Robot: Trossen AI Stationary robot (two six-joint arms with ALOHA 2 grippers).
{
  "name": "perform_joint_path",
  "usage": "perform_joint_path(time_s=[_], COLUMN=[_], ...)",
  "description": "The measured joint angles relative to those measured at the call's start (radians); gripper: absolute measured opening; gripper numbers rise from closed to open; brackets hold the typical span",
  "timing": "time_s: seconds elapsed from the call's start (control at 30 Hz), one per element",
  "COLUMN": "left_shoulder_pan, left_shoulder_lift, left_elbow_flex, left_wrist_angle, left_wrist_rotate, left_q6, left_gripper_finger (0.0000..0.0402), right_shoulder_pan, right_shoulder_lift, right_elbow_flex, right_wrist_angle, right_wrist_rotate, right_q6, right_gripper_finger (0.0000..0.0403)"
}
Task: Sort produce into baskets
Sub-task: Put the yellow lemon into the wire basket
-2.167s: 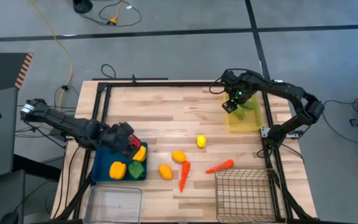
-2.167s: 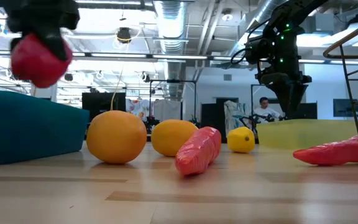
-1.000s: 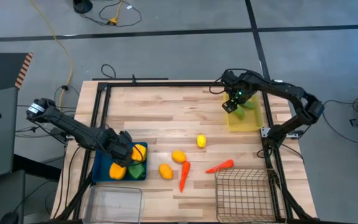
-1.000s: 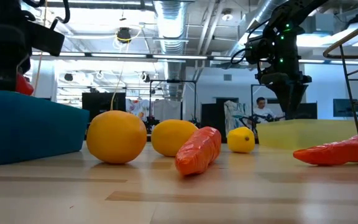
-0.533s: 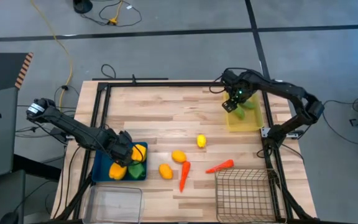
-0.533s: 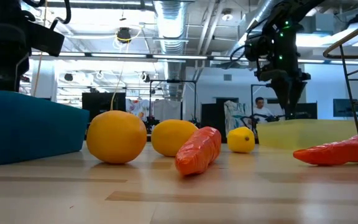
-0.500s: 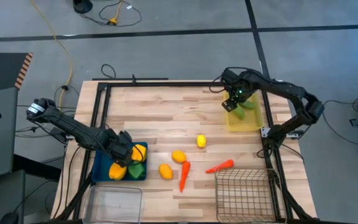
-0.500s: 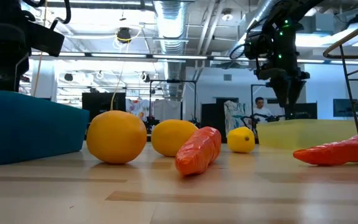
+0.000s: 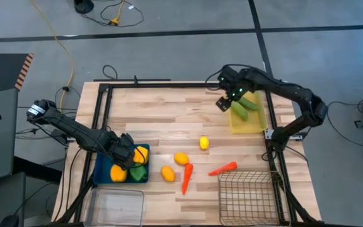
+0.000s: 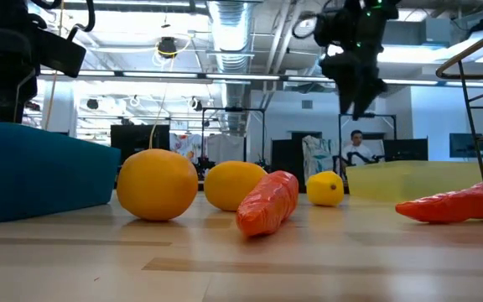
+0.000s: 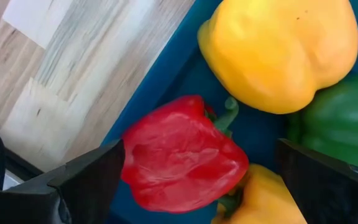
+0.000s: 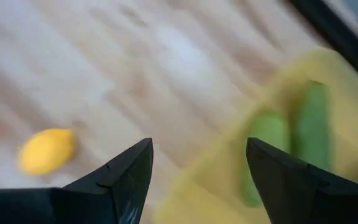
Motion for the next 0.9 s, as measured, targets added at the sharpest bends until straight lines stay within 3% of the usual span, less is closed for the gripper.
perform_joint_path(time_s=[0.47,0.9], left_shoulder_pan=[0.000,0.000], left_shoulder_lift=[0.000,0.000], left_elbow_flex=[0.000,0.000], left_wrist_angle=[0.014,0.014], left_wrist_rotate=[-0.001,-0.003], left_q6=[0.000,0.000], left_gripper_finger=[0.0396,0.0396], right_shoulder_pan=[0.322,0.456], right_shoulder_lift=[0.006,0.007], right_elbow_flex=[-0.043,-0.164], right_wrist_angle=[0.255,0.363], right_wrist_rotate=[-0.026,-0.026], right_q6=[0.085,0.142], right_gripper_finger=[0.0286,0.0286])
